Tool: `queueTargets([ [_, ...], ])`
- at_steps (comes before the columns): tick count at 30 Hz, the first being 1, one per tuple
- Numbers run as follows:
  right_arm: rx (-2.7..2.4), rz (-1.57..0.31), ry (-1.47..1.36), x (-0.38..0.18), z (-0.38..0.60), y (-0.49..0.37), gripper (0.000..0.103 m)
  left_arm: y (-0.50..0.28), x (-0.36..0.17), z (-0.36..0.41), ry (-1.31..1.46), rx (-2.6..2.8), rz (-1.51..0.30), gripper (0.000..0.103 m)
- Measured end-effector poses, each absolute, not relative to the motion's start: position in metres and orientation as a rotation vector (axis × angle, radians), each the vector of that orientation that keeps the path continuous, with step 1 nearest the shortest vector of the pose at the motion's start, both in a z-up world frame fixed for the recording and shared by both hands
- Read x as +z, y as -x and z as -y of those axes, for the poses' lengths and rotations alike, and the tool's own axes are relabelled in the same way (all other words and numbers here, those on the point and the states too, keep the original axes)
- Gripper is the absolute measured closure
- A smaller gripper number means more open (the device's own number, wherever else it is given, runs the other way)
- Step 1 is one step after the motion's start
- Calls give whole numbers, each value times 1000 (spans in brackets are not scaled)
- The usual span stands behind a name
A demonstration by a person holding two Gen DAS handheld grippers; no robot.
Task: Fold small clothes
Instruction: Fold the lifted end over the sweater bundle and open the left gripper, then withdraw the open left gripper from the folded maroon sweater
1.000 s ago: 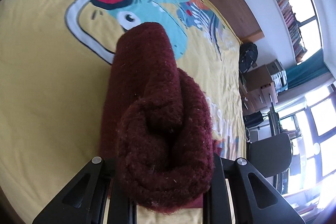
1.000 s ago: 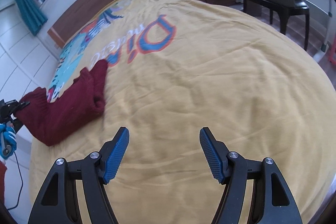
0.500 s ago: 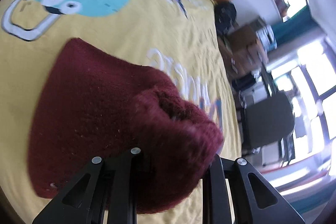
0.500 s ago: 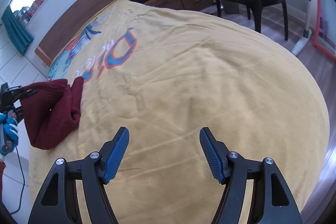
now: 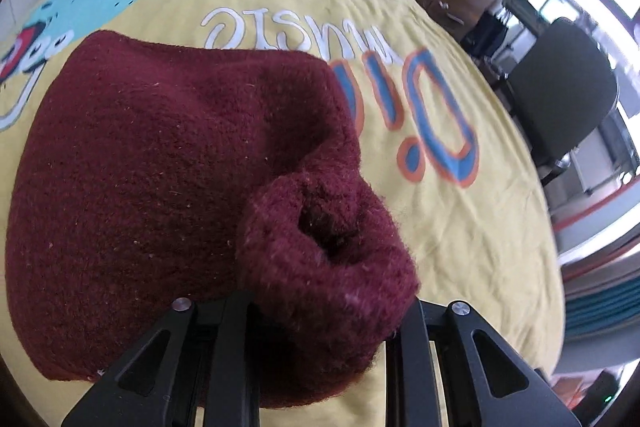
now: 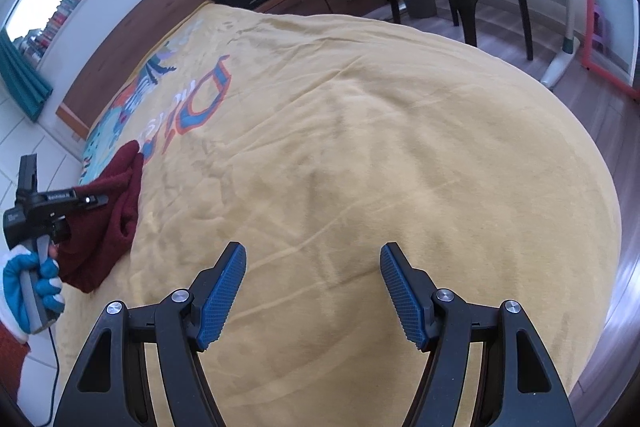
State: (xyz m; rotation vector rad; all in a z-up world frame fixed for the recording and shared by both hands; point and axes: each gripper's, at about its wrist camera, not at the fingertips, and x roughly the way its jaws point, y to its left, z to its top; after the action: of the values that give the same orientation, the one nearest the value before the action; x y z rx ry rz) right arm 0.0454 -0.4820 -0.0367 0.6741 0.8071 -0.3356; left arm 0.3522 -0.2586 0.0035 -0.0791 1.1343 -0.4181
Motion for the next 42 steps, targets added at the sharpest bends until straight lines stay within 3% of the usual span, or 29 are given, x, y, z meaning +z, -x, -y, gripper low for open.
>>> queueTargets([
  [3, -336, -805, -671, -34, 481, -45, 32, -349, 1, 262, 69, -420, -1134, 78],
  [5, -333, -805, -666, -32, 479, -44, 32, -351, 1, 267, 83, -434, -1143, 64],
  [7, -334, -806, -660, -31, 477, -42, 32, -348, 4, 273, 93, -471, -1146, 56],
  [42, -300, -705, -690, 11, 452, -20, 32, -278, 68, 227, -41, -512, -1034, 56],
])
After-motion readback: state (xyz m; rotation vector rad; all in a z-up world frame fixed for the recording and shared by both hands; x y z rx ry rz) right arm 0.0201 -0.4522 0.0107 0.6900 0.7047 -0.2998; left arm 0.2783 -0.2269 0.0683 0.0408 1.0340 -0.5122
